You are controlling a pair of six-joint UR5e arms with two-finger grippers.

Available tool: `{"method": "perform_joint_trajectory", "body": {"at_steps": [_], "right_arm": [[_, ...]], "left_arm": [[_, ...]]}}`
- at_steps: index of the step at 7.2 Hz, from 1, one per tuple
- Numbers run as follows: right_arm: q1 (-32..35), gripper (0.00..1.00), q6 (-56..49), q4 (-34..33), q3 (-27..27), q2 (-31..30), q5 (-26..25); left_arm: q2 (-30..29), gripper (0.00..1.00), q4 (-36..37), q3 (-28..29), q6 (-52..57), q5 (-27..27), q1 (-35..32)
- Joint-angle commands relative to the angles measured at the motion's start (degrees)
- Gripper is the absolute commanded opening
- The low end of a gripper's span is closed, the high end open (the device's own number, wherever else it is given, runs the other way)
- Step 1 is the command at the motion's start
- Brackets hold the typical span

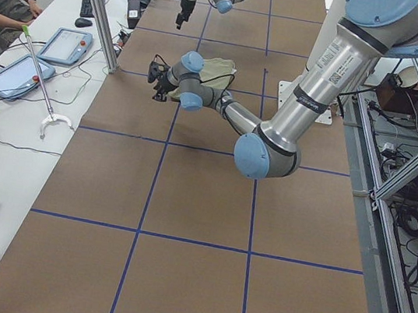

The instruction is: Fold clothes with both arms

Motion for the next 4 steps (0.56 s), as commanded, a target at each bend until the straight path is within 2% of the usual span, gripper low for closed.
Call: {"method": "perform_joint_trajectory", "body": {"at_steps": [1,3,4], "right_arm": [[10.43,1.00,-18.78,-0.63,5.54,-10.99,9.64],[19.40,1.00,-34.69,-0.72,6.61,-19.53,15.99],[22.92,1.00,-42.26,-0.72,6.70,-23.92,16.71]], "left_arm": [[10.48,0.53,0.76,-6.55,18.35,-12.89,-9.73],[19.02,0.53,0.94,-6.84,38.64,-18.28,-18.17],[21.50,0.54,3.47,-6.84,45.36,-22.65,-24.22]]}}
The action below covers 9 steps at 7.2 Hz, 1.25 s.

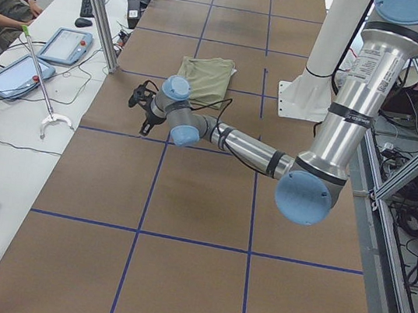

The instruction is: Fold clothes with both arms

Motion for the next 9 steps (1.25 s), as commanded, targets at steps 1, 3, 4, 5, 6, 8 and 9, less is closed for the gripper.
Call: {"method": "perform_joint_trajectory", "body": {"at_steps": [1,3,4,5,6,8,9], "right_arm": [[6.95,1.00,-15.10,-0.11,0.19,-8.33,2.28],[10.12,1.00,-21.53,-6.91,2.10,-9.41,3.16],[10.31,1.00,-25.57,-14.80,3.16,-8.46,2.64],[10.66,1.00,-27.17,-17.06,3.26,-6.62,2.46],[10.58,1.00,-26.58,-17.60,3.17,-6.43,2.37],[10.40,1.00,-26.31,-17.87,5.61,-7.21,2.90],[10.05,1.00,-26.31,-19.35,8.24,-7.82,2.47]], "left_arm": [[5.12,0.54,6.95,-0.16,20.12,-9.64,-13.74],[4.52,0.88,26.67,-2.26,39.12,-10.75,-24.92],[4.08,1.00,33.47,-2.53,41.64,-10.92,-27.66],[4.68,1.00,38.32,-2.71,41.58,-14.75,-28.82],[6.17,1.00,41.33,-4.19,41.66,-18.09,-28.92],[12.85,1.00,38.40,-10.25,41.49,-15.35,-28.75],[12.95,1.00,38.20,-10.44,41.66,-12.18,-28.75]]}}
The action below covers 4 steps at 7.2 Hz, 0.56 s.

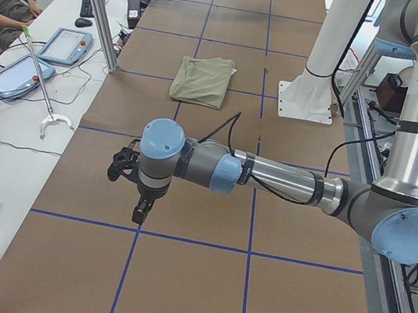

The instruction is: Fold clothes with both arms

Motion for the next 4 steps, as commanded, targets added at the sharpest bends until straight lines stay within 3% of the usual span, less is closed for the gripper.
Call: {"method": "perform_joint_trajectory", "body": {"at_steps": [1,4], "right_arm": [[-0.33,1.00,0.02,-2.17,4.65,-1.62,-0.46],[-0.33,1.00,0.02,-2.00,6.51,-3.04,-2.04]], "left_arm": [[2.67,1.00,-0.42,-3.53,0.25,3.28,-0.19],[5.32,1.00,-1.21,-3.72,0.25,2.49,0.16]]}}
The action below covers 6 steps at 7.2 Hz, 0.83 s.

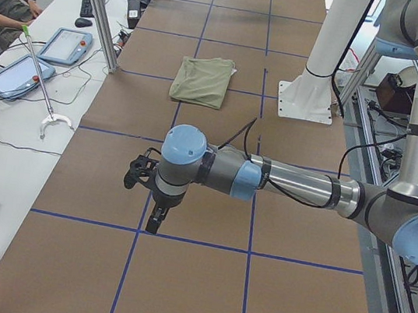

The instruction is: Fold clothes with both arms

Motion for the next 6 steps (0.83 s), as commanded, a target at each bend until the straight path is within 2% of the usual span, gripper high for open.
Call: {"method": "perform_joint_trajectory", "body": {"at_steps": [1,6], "right_arm": [[-0.06,1.00,0.02,-0.06,0.46,0.31,-0.49],[-0.59,1.00,0.02,-0.06,-0.15,0.41,-0.48]], "left_arm": [[0.40,1.00,-0.36,-0.05,-0.03,-0.15,0.07],[0.40,1.00,-0.28,-0.57,0.49,-0.24,0.16]]}}
